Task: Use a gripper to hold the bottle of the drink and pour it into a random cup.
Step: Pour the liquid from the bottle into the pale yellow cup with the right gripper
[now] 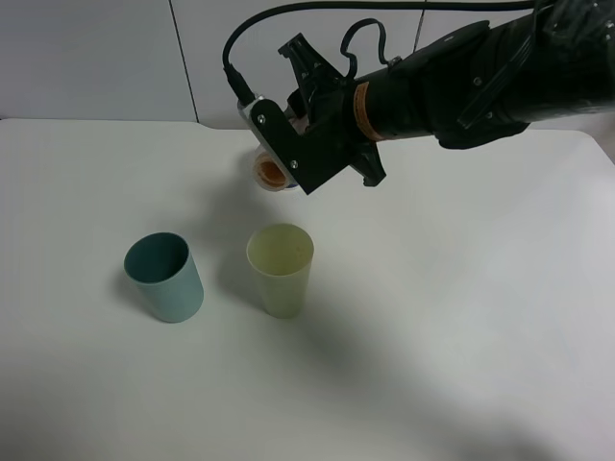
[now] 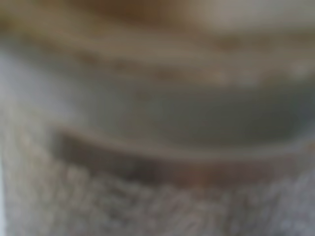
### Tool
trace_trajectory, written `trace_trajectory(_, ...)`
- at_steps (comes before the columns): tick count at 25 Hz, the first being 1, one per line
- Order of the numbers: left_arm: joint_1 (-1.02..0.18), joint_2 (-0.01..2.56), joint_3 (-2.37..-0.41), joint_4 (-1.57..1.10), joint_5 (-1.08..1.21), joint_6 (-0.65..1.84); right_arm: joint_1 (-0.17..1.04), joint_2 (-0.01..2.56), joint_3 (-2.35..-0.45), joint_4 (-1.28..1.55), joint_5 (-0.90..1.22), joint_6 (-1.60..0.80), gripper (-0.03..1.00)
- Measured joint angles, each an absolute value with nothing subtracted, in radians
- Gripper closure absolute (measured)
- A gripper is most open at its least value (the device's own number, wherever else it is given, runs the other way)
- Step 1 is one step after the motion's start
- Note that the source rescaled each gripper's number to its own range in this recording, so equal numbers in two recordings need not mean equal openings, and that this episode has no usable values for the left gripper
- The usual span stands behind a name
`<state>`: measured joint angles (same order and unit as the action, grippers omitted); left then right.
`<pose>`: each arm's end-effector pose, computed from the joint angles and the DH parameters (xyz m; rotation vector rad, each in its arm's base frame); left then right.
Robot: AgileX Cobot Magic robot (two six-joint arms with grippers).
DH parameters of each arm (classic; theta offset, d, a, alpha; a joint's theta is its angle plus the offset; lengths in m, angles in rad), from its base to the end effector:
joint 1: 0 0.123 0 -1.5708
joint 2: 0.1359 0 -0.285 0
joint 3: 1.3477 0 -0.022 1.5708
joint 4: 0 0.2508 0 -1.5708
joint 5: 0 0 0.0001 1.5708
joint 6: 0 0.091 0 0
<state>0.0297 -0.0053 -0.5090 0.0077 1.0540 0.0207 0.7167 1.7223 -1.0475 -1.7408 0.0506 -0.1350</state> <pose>-0.0065 0.0004 0.2803 -0.0095 2.0235 0.0411 0.2879 0.2447 0.2259 -2.1470 0.6359 -0.7102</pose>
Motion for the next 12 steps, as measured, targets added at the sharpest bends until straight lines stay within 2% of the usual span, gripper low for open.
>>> trace_trajectory(12, 0.030, -0.005, -0.509, 0.008, 1.054, 0.021, 0.728, 1.722, -1.048, -1.741, 0.076, -0.186, 0.96)
